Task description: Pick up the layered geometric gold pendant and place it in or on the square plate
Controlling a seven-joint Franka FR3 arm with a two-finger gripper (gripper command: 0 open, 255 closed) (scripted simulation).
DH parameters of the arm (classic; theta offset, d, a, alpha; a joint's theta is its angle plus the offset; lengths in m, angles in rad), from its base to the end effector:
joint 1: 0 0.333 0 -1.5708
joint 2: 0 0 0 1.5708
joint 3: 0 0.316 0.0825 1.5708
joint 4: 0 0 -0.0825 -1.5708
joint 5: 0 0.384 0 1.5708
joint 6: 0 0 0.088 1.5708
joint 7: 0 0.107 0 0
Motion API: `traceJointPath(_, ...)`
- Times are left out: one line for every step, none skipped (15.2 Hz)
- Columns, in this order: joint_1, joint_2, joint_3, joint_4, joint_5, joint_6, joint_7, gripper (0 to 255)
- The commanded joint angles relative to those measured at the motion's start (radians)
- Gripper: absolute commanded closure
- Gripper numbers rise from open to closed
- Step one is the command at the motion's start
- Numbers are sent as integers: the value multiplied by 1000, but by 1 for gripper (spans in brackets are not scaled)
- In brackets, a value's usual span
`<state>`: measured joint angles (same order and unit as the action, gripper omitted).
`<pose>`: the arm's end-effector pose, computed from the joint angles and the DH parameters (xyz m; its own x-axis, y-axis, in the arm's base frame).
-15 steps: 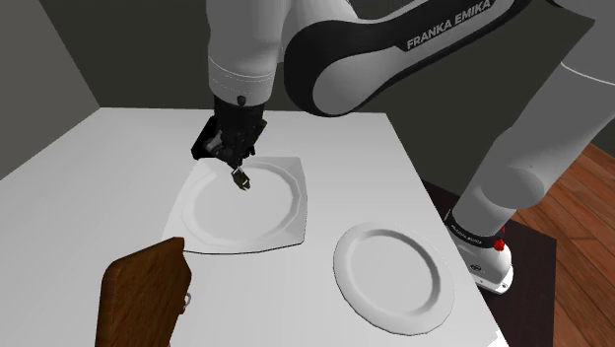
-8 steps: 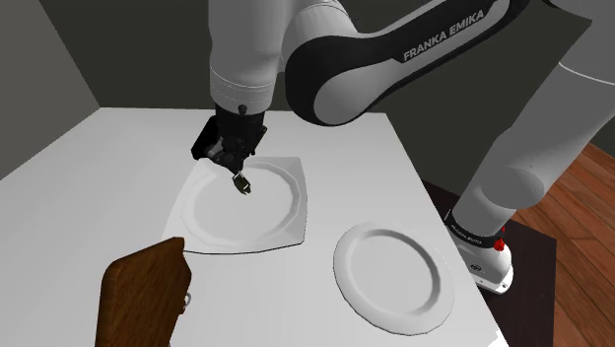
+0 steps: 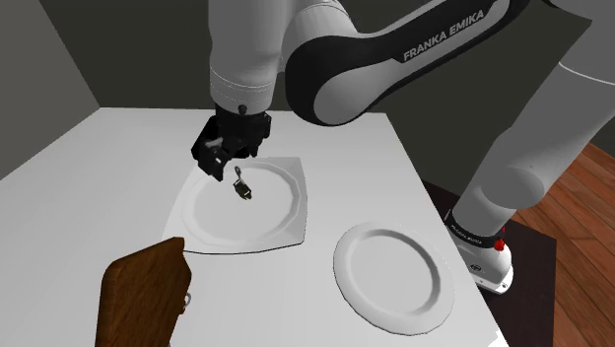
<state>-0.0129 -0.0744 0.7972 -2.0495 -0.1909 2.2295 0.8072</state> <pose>0.3954 0.3967 0.4858 0.9476 0.0777 0.3098 0.0813 -0.9967 0.0013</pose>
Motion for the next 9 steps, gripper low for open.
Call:
traceJointPath(3, -24, -4, 12, 25, -27, -17, 0)
traceJointPath(6, -47, -8, 26, 48, -56, -32, 0)
traceJointPath(10, -68, -13, 41, 68, -85, -46, 0)
traceJointPath(13, -83, -17, 54, 82, -108, -55, 0)
traceJointPath(13, -83, -17, 54, 82, -108, -55, 0)
traceJointPath(13, -83, -17, 54, 82, -108, -55, 0)
traceJointPath(13, -83, -17, 54, 82, -108, -55, 0)
traceJointPath(13, -83, -17, 54, 82, -108, -55, 0)
traceJointPath(13, -83, -17, 54, 82, -108, -55, 0)
